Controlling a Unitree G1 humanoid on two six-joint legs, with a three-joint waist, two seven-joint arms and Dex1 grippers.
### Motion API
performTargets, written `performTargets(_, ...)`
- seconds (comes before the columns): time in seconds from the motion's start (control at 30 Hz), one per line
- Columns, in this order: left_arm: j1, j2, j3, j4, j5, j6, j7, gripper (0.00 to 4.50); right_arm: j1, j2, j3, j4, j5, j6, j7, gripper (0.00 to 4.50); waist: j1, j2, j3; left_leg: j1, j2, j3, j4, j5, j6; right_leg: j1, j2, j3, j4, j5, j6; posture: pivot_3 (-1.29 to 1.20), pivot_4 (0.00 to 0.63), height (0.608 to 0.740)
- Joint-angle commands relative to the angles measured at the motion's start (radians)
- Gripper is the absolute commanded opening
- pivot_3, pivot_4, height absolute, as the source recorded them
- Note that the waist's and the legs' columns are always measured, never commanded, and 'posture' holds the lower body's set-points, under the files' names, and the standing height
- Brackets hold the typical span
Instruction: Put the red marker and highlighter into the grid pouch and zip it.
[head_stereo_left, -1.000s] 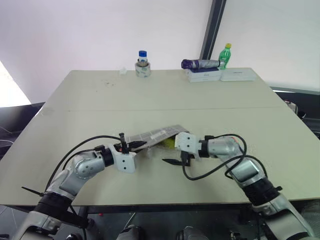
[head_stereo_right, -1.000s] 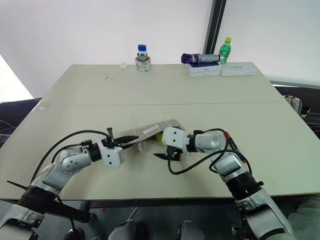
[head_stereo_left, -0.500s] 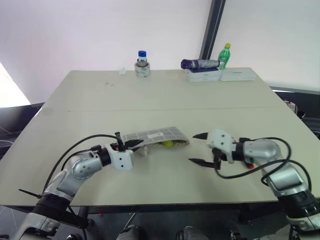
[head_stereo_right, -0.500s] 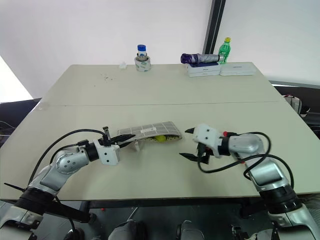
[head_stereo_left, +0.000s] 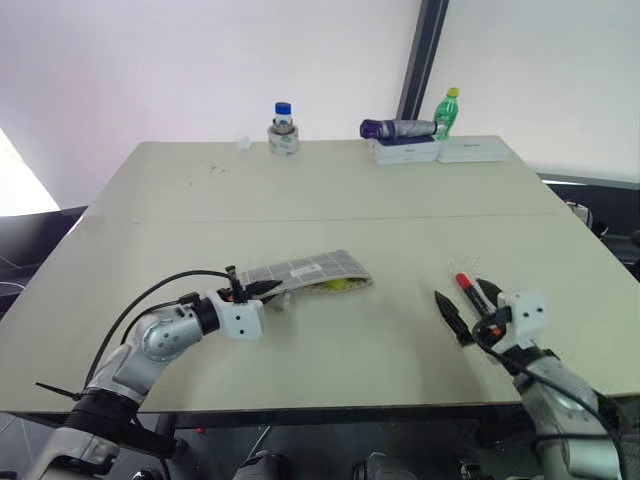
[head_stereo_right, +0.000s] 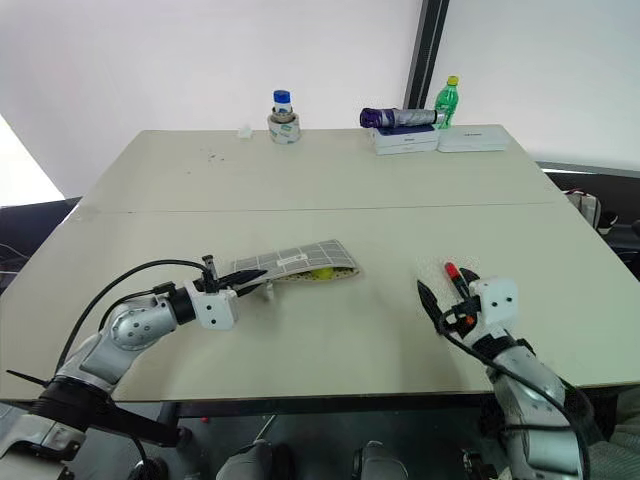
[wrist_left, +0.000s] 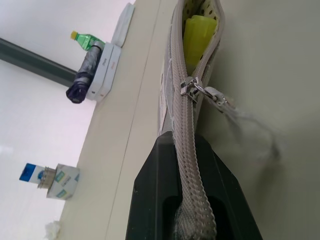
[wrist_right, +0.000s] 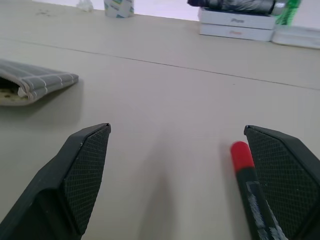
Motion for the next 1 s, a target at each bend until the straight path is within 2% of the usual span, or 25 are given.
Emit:
performTargets(0.03, -0.019, -0.001, 0.002, 0.006, -0.011, -0.028, 0.004, 0.00, 0.020, 0.003, -0.037, -0.026, -0.031, -0.039, -0.064, 4.44, 0.000, 0.000, 0.000, 0.000, 0.000, 0.000, 0.000, 0.000, 0.000, 0.000, 0.000, 0.000, 0.000, 0.000, 0.000, 0.00, 0.150, 0.740)
performTargets(0.3, -0.040, -0.009, -0.003, 0.039, -0.012, -0.050, -0.001, 0.00, 0.034, -0.061, -0.075, 0.044, -0.031, -0.033, -0.066, 4.44, 0.002, 0.000, 0.000, 0.000, 0.000, 0.000, 0.001, 0.000, 0.000, 0.000, 0.000, 0.000, 0.000, 0.000, 0.000, 0.00, 0.150, 0.740)
performTargets(0.43, -0.040, -0.015, -0.004, 0.044, -0.014, -0.049, 0.000, 0.00, 0.027, -0.140, -0.056, 0.092, -0.042, 0.070, -0.025, 4.44, 0.002, 0.000, 0.000, 0.000, -0.001, 0.000, 0.001, 0.000, 0.000, 0.000, 0.000, 0.001, 0.000, 0.000, 0.000, 0.00, 0.150, 0.740)
performTargets(0.63, -0.033, -0.022, 0.000, 0.041, 0.001, -0.049, 0.017, 0.00, -0.096, -0.206, -0.098, 0.192, 0.067, 0.337, -0.014, 4.44, 0.000, 0.000, 0.000, 0.000, 0.000, 0.000, 0.001, 0.000, 0.000, 0.000, 0.000, 0.001, 0.000, 0.000, 0.000, 0.00, 0.150, 0.740)
performTargets(0.73, -0.023, -0.026, 0.003, 0.030, 0.005, -0.044, 0.023, 0.00, -0.102, -0.216, -0.097, 0.206, 0.104, 0.419, 0.003, 3.13, 0.004, 0.000, 0.000, 0.000, 0.000, -0.001, 0.000, 0.000, 0.000, 0.000, 0.000, 0.001, 0.000, 0.000, 0.000, 0.00, 0.150, 0.740)
performTargets(0.9, -0.008, -0.023, 0.009, 0.019, 0.004, -0.038, 0.028, 0.00, -0.111, -0.229, -0.086, 0.179, 0.133, 0.444, 0.032, 0.49, 0.003, 0.000, 0.000, 0.000, 0.000, -0.001, 0.001, 0.000, 0.001, 0.002, 0.000, 0.000, 0.000, 0.000, 0.000, 0.00, 0.150, 0.740)
performTargets(1.0, -0.009, -0.023, 0.008, 0.019, 0.007, -0.036, 0.028, 0.00, -0.107, -0.252, 0.005, 0.066, 0.140, 0.314, 0.178, 0.43, 0.002, 0.000, 0.000, 0.001, 0.000, -0.001, 0.001, 0.000, 0.001, 0.001, 0.000, 0.000, 0.000, 0.000, 0.000, 0.00, 0.150, 0.740)
